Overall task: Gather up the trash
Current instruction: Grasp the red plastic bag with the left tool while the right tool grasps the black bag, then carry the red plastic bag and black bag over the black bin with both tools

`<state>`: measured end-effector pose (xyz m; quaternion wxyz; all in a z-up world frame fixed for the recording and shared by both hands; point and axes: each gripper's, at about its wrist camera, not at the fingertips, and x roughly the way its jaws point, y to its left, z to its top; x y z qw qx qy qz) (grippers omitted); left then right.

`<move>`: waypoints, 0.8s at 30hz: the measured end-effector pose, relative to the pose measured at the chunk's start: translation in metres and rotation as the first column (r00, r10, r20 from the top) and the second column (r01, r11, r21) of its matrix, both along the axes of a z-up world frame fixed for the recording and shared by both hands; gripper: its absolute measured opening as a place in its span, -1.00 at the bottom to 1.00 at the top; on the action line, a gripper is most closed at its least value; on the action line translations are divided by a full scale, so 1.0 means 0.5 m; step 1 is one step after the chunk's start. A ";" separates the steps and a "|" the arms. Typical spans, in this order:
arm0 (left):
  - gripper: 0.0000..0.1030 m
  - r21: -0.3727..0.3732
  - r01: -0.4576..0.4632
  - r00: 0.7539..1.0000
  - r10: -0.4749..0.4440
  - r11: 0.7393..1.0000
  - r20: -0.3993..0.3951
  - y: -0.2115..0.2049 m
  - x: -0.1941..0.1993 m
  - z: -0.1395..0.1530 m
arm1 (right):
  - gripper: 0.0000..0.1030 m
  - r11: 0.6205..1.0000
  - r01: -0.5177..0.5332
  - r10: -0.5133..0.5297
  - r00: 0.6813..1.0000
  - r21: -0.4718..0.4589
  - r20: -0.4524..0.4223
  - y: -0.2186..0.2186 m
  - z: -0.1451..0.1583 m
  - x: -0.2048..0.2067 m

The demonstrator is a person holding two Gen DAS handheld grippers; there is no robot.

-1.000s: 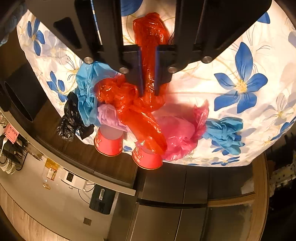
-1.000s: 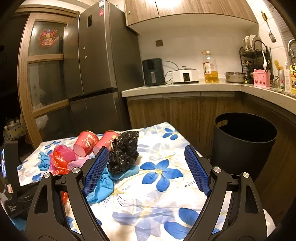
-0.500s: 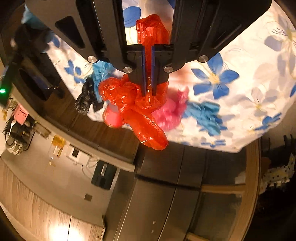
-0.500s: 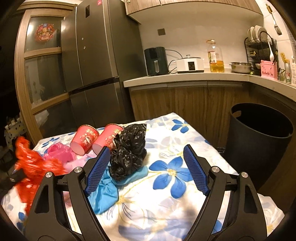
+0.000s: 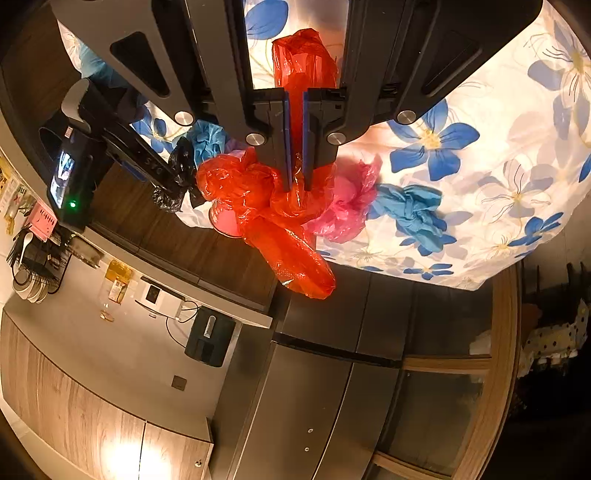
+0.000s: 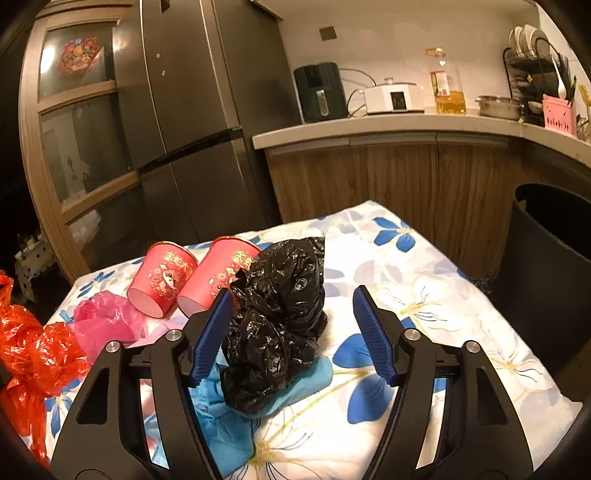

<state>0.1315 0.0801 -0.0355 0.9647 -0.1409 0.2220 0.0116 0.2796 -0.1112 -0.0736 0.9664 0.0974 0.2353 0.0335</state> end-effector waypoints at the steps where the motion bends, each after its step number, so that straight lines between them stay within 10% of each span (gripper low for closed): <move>1: -0.92 0.001 0.002 1.000 -0.002 1.000 0.000 -0.002 0.002 0.000 | 0.13 1.000 -0.003 0.003 1.000 0.004 -0.007 0.001 -0.003 0.006; 10: -0.92 -0.002 0.011 1.000 -0.011 1.000 -0.011 -0.006 0.012 -0.003 | -0.89 0.998 -0.057 0.058 0.997 0.019 -0.044 0.010 -0.018 0.025; 24: -0.92 0.026 0.033 0.999 -0.033 0.999 0.016 -0.058 0.002 0.020 | -0.93 0.998 -0.043 0.038 0.992 0.043 0.117 -0.064 0.079 -0.112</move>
